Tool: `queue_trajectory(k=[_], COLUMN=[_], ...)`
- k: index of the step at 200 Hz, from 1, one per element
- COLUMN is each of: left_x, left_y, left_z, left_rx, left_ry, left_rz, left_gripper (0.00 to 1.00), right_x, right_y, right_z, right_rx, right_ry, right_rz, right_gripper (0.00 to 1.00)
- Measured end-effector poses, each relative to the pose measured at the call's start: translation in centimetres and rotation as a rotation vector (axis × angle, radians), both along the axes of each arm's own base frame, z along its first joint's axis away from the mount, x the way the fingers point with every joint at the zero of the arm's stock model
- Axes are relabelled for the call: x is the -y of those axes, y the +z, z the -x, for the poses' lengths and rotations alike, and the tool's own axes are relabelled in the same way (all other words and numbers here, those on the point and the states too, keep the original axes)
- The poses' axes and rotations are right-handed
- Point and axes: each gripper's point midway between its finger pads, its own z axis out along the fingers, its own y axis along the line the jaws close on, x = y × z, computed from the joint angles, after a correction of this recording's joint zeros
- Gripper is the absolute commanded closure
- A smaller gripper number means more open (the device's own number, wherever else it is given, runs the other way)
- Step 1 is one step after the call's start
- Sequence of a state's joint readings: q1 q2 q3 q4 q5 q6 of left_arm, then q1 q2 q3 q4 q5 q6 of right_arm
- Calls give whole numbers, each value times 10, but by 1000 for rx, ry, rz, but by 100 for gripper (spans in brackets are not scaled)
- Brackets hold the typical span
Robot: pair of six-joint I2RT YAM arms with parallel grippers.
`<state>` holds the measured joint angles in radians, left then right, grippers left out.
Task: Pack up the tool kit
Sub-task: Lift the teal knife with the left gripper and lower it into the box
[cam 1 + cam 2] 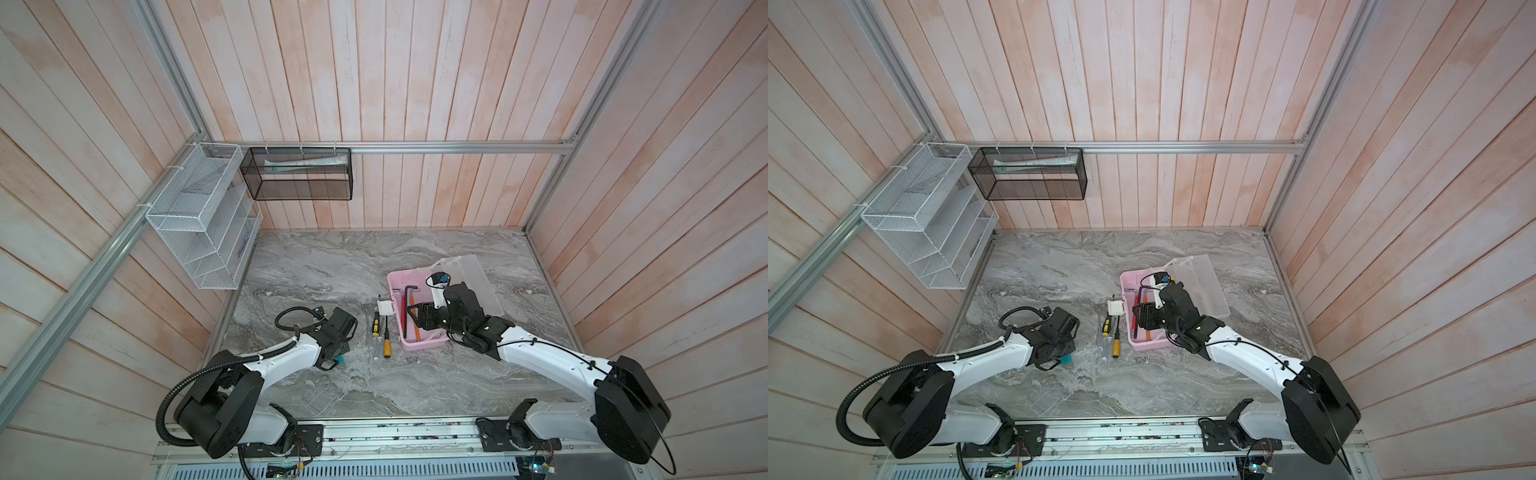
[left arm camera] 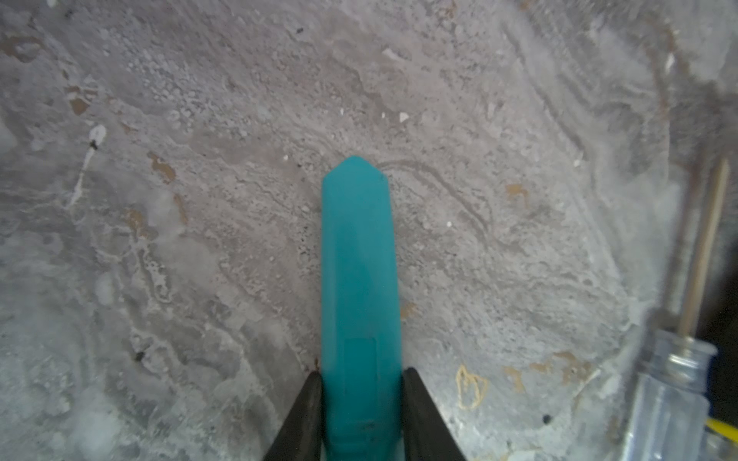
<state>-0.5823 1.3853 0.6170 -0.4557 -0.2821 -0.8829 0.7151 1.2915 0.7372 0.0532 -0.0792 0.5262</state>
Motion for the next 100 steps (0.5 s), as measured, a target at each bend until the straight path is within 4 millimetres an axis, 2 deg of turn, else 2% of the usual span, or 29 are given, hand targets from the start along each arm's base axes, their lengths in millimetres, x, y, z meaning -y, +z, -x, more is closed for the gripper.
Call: queue_trajectory(k=[53, 100], left_x=[8, 22], left_y=[14, 34], left_z=[-1, -4], left_rx=[32, 71], left_ry=[-15, -45], left_rz=[61, 149], left_gripper=[73, 73], right_x=[1, 5], right_y=[0, 1], right_z=[-1, -5], right_rx=[-4, -17], right_ry=[-7, -23], right_rz=[-3, -24], right_gripper=[39, 39])
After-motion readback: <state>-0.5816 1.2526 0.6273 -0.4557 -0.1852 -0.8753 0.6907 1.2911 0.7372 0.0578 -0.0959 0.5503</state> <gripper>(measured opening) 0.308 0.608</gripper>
